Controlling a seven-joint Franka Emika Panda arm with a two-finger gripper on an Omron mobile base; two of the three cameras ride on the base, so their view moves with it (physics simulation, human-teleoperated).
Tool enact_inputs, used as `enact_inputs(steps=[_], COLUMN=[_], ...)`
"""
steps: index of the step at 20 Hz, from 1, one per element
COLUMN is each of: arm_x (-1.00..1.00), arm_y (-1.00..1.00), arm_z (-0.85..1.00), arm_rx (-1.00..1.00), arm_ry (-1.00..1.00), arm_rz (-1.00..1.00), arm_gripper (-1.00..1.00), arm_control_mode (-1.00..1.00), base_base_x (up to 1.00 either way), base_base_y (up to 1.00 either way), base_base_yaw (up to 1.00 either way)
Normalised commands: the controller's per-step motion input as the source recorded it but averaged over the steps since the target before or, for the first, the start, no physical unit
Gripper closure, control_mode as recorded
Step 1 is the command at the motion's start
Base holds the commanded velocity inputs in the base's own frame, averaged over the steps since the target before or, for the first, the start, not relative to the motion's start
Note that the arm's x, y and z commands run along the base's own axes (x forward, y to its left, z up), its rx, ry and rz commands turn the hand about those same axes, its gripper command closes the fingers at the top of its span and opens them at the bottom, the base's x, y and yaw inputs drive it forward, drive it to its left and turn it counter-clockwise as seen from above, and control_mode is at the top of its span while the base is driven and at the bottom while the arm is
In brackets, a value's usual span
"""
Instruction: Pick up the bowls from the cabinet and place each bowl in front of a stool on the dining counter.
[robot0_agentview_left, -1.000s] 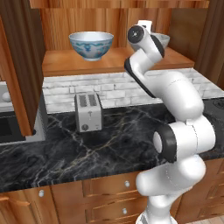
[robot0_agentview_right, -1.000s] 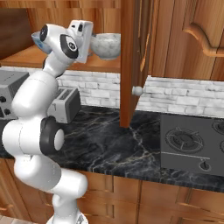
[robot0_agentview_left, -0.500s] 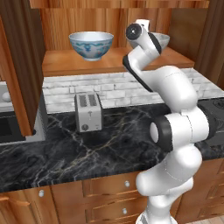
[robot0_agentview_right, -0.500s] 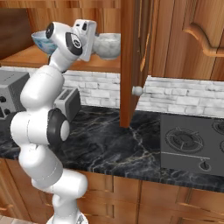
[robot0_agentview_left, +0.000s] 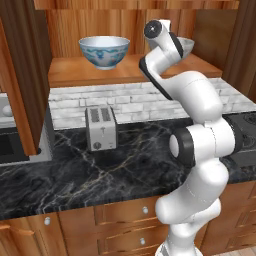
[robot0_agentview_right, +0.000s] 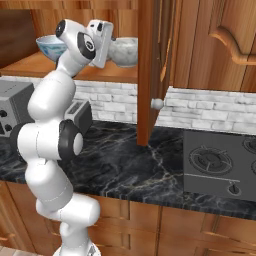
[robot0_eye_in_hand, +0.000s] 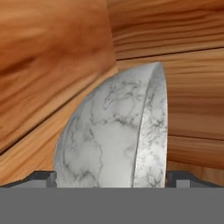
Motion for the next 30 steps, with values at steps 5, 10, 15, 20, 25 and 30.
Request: enact_inputs(steps=[5, 10, 15, 20, 25, 30], arm_x=[0.00, 0.00, -0.01, -0.09, -0.35, -0.83], arm_y=[0.00, -0.09, -0.09, 0.00, 0.00, 0.00], arm_z=[-0.02, -0.07, -0.02, 0.00, -0.01, -0.11], arm_rx=[0.00, 0.00, 0.00, 0.00, 0.00, 0.00], arm_ry=[0.00, 0.00, 0.00, -0.01, -0.05, -0.01], arm_rz=[0.00, 0.00, 0.00, 0.00, 0.00, 0.00], arm_gripper=[1.00, 1.00, 1.00, 1.00, 1.00, 1.00], arm_control_mode=[-1.00, -1.00, -1.00, -1.00, -1.00, -1.00], base_base_x=[0.00, 0.00, 0.00, 0.00, 0.00, 0.00], base_base_y=[0.00, 0.00, 0.00, 0.00, 0.00, 0.00], base_base_yaw=[0.00, 0.00, 0.00, 0.00, 0.00, 0.00])
